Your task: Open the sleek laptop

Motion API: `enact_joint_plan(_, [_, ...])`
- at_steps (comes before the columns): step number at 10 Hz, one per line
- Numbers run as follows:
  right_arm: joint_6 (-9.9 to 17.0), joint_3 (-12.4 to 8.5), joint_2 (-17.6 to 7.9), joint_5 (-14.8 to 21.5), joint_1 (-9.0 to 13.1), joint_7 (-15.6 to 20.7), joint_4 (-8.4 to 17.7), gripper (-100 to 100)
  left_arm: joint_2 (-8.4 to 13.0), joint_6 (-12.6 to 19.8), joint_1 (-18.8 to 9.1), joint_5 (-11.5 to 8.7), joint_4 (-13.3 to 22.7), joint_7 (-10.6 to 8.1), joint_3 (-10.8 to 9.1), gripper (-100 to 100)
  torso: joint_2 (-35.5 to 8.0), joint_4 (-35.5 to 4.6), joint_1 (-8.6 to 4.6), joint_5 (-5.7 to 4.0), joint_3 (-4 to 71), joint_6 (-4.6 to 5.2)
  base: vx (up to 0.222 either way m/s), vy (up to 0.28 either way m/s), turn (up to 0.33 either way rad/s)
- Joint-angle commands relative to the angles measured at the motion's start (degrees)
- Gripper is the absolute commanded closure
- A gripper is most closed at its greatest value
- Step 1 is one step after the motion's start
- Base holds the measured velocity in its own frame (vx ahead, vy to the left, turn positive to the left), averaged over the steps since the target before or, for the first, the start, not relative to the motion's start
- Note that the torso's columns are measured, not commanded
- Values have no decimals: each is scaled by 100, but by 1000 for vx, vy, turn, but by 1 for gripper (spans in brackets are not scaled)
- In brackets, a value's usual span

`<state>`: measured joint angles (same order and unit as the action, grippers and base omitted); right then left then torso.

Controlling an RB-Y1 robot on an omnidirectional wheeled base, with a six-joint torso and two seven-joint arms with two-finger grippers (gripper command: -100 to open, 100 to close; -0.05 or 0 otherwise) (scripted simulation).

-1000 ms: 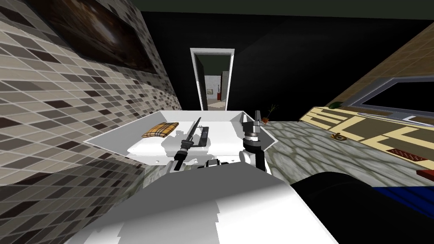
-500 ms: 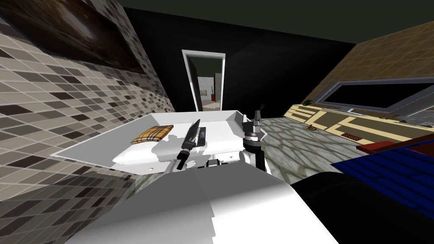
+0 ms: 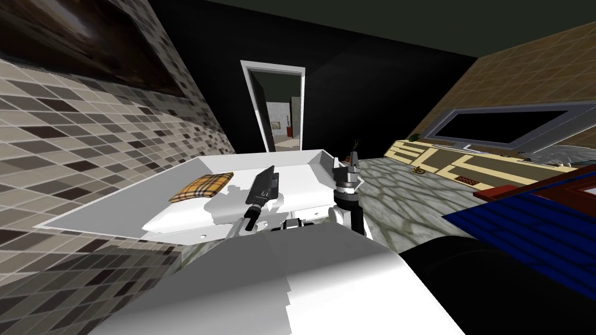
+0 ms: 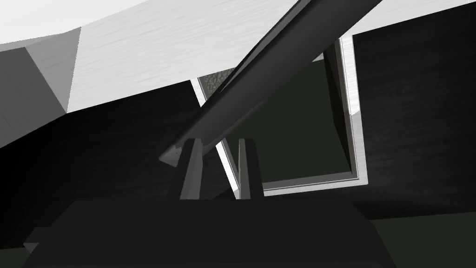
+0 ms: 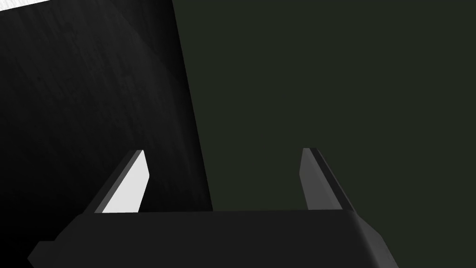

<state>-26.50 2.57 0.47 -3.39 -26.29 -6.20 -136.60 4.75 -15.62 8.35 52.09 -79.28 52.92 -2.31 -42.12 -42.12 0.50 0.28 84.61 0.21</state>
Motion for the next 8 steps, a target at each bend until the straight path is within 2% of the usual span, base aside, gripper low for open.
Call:
enact_joint_plan(1, [0, -1, 0, 0, -1, 0, 0, 0, 195, 438, -177, 10, -97, -259, 173, -100, -10, -10, -26, -13, -3, -17, -72, 18, -75])
enact_joint_plan(2, [0, 0, 1, 0, -1, 0, 0, 0, 293, 622, -265, 15, -146, -389, 259, -100, -19, -16, -62, -29, -6, -20, -86, 13, -133])
enact_joint_plan(3, [0, 0, 1, 0, -1, 0, 0, 0, 293, 687, -265, 15, -146, -389, 259, -100, -24, -19, -69, -33, -9, -19, -66, 11, -61])
enact_joint_plan(4, [0, 0, 1, 0, -1, 0, 0, 0, 391, 882, -353, 20, -195, -519, 345, -100, -17, -17, -61, -31, -5, -23, -62, 18, -87])
enact_joint_plan(5, [0, 0, 1, 0, -1, 0, 0, 0, 391, 917, -353, 20, -195, -519, 345, -100, -14, -16, -50, -28, -3, -21, -47, 15, -58])
enact_joint_plan(7, [0, 0, 1, 0, -1, 0, 0, 0, 586, 1301, -530, 30, -292, -778, 518, -100, -13, -16, -49, -27, -1, -20, -63, 27, -130])
enact_joint_plan(8, [0, 0, 1, 0, -1, 0, 0, 0, 586, 1375, -530, 30, -292, -778, 518, -100, -22, -18, -42, -26, -7, -21, -60, 30, -51])
